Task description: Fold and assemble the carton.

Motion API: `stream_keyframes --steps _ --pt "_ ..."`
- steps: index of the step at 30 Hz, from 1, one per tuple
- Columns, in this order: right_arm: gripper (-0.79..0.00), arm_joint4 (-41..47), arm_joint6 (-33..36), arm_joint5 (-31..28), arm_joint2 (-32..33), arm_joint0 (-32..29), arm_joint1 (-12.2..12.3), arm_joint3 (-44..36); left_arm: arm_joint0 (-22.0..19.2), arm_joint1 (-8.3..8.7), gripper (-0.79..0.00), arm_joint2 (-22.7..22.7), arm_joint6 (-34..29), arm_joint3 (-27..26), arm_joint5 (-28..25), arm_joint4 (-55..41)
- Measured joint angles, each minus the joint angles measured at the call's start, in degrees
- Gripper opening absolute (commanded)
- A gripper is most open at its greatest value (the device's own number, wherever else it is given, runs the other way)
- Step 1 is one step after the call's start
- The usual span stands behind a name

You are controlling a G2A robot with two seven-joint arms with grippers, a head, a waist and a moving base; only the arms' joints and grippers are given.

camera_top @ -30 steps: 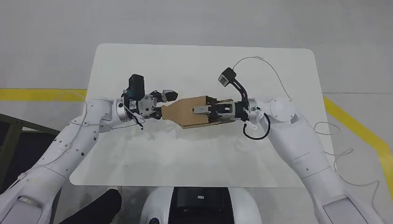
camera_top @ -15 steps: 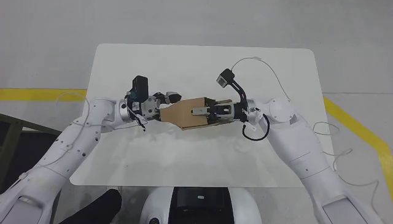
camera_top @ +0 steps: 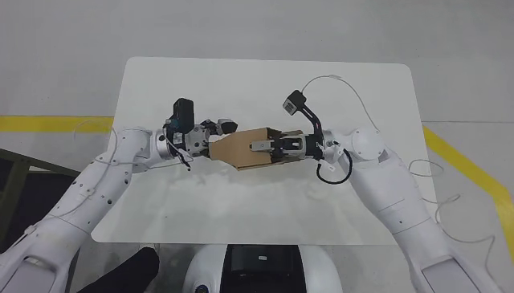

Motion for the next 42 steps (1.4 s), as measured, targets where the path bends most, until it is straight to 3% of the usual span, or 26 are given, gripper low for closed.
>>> stream_keyframes --steps 10,20,42 --pt "-0.785 0.89 -2.39 -1.28 2.68 -0.46 0.43 1.09 1.38 1.09 -0.456 -1.45 2.00 0.49 0.00 0.66" --pt "-0.785 0.52 -4.56 -1.41 4.10 -1.35 0.74 0.37 2.64 2.19 -0.449 -1.04 3.34 -2.69 0.00 2.24" --pt "-0.785 -1.79 -6.24 -0.57 0.48 -0.96 -0.15 -1.42 1.11 1.31 -0.456 0.29 1.85 -3.38 0.00 0.95"
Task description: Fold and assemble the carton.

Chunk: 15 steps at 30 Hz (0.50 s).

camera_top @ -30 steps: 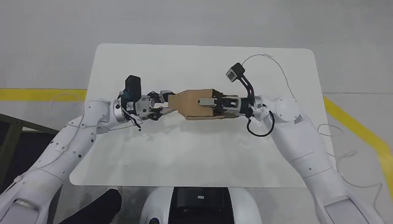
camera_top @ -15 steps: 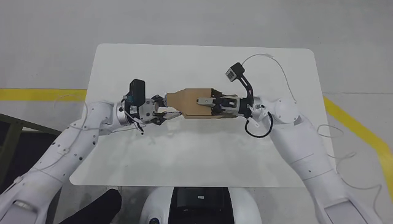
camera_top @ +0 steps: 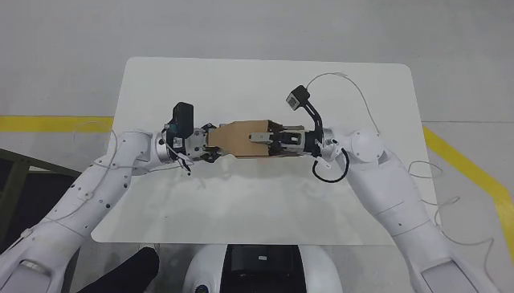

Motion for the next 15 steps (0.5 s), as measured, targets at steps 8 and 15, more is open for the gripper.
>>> stream_keyframes --steps 8,15 --pt "-0.785 0.49 0.16 -0.40 1.00 -0.16 0.16 0.32 1.23 0.42 -0.437 -1.97 1.17 0.37 0.00 0.64" --pt "-0.785 -0.14 -0.70 -0.48 2.59 -0.63 0.55 1.22 2.62 0.94 -0.114 -4.75 2.33 1.89 0.00 0.27"
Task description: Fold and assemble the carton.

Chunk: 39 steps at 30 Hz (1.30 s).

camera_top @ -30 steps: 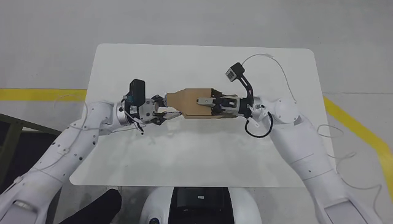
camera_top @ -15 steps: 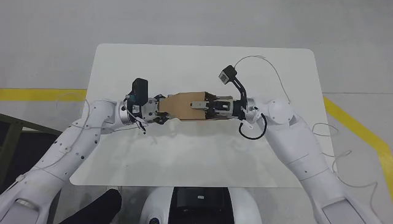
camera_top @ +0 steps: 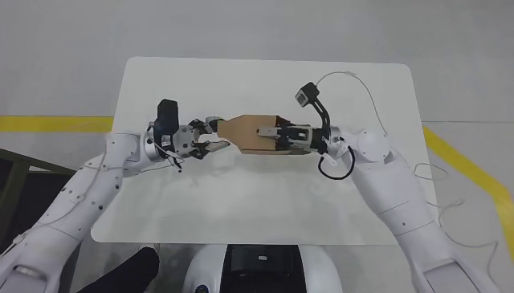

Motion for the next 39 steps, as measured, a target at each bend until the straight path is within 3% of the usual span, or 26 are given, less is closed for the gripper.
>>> stream_keyframes --steps 1,2,10,18,30,39 --pt "-0.785 -0.29 -0.29 0.01 0.17 -0.07 0.05 0.12 0.18 0.06 -0.022 -0.38 0.14 0.21 0.00 -0.11" --pt "-0.785 -0.63 -0.62 0.04 0.33 -0.14 0.10 0.25 0.36 0.13 0.000 -0.80 0.34 0.48 0.00 -0.31" --pt "-0.785 -4.87 -3.97 0.80 0.56 -0.59 0.33 1.03 1.89 0.88 0.000 -3.72 2.27 1.23 0.00 -2.77" --pt "-0.785 -9.88 -7.01 2.52 -1.25 -0.29 0.10 0.57 2.25 1.68 0.000 -5.79 1.34 -1.92 0.02 -2.89" --pt "-0.785 -10.35 -6.12 2.78 -2.74 -0.51 -0.19 -2.48 0.20 -0.60 0.000 -4.23 -10.69 -1.64 8.07 -5.73" --pt "-0.785 -8.85 -4.55 2.18 -1.79 -1.78 0.12 -4.88 0.36 -1.33 0.000 -5.14 -12.05 -0.45 6.19 -7.84"
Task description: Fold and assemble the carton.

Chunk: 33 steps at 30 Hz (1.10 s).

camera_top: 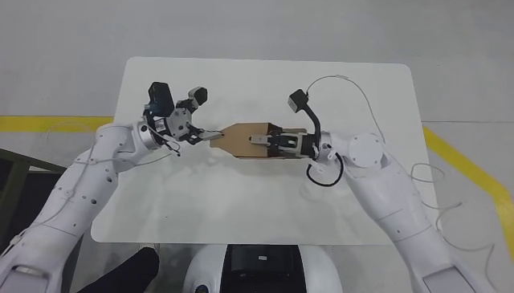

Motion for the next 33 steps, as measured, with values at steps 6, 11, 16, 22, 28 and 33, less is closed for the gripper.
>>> stream_keyframes --steps 6,11,16,22,28,33 --pt "-0.785 0.79 0.65 -0.19 0.52 -0.71 0.19 -1.41 0.63 -0.24 0.000 -0.96 0.22 0.37 -2.04 -0.37" --pt "-0.785 1.64 1.15 -0.34 0.91 -1.20 0.31 -2.42 1.34 -0.42 0.000 -1.65 0.34 0.47 -3.06 -0.17" --pt "-0.785 2.35 1.70 -0.42 1.37 -1.67 0.47 -3.46 1.77 -0.74 0.000 -2.15 0.30 0.67 -3.75 -0.27" --pt "-0.785 2.57 1.67 -0.17 1.62 -2.02 0.58 -3.96 2.60 -0.83 0.000 -3.60 1.62 -0.39 -4.66 0.83" --pt "-0.785 2.72 1.45 -0.01 1.56 -2.05 0.59 -4.04 4.23 -0.71 0.000 -5.16 2.51 -2.25 -5.09 3.08" --pt "-0.785 2.62 0.85 0.24 1.71 -2.09 0.63 -4.12 5.22 -0.82 0.000 -5.77 2.57 -3.47 -5.16 4.49"
